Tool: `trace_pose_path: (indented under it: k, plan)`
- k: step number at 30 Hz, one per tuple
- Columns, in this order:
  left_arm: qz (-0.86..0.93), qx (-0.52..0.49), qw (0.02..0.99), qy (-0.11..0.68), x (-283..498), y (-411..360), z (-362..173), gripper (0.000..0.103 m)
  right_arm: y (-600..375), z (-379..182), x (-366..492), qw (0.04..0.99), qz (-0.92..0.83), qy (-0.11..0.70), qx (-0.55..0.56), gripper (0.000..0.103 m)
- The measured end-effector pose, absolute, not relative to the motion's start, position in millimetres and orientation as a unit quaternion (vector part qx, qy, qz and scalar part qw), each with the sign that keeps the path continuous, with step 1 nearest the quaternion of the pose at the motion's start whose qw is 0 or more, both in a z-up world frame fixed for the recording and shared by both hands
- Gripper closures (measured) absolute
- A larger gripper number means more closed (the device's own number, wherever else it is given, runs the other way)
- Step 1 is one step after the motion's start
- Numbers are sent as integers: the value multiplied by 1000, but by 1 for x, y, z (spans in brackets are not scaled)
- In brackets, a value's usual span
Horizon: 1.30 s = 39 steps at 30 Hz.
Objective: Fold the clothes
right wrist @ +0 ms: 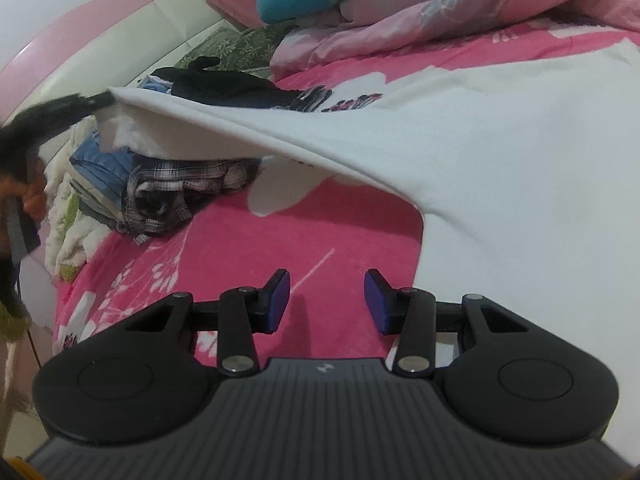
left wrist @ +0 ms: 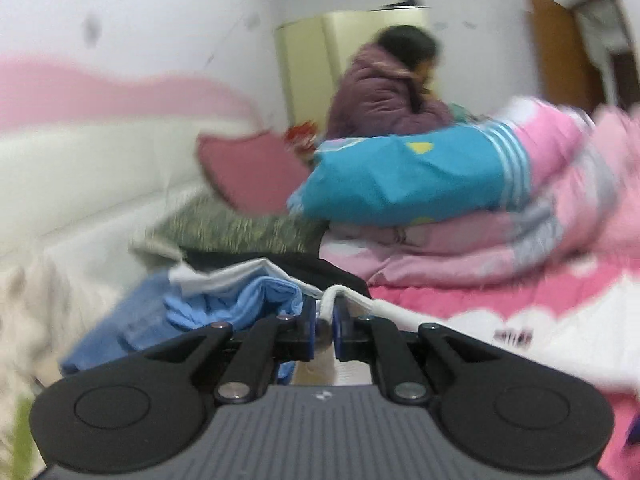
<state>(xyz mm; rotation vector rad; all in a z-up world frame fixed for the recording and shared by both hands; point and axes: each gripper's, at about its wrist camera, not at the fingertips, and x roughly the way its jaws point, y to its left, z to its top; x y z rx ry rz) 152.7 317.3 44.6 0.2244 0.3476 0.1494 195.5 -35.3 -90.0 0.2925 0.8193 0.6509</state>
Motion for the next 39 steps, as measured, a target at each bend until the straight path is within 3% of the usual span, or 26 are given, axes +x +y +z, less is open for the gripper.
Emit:
trace_pose_path:
  k: [6,12,15,17,20,24,28,31,34,36,39]
  plan:
    - [59,145,957,244,120,327,16,84,-36,-91,196,855,310,392,140,62]
    - [81,23,962,259,88,367,11,76,-36,-90,195,855,306,394,141,61]
    - [64,-81,956,273,78,387,6,62,-36,-91,195,854,304,395,145,61]
    - [42,-158,947,277,74,393,1,45,-37,-92,195,854,303,397,148,61]
    - [17,-238,930,280,77,395,-13,35,-39,-93,195,851,301,400,156,61]
    - [26,-211,929,303,90,382,-35,31,-39,-92,193,851,300,402,158,60]
    - [13,-177,930,323,97,370,-54,18,-40,-94,192,850,301,401,161,61]
    - [30,-156,931,330,99,367,-67,18,-41,-95,191,850,302,401,162,61]
    - [44,-118,939,320,96,361,-79,28,-42,-97,191,849,303,400,164,61]
    - [41,-98,942,317,96,358,-84,41,-43,-98,191,849,304,400,165,61]
    - [31,-79,948,305,93,350,-86,72,-44,-98,191,849,305,398,165,61]
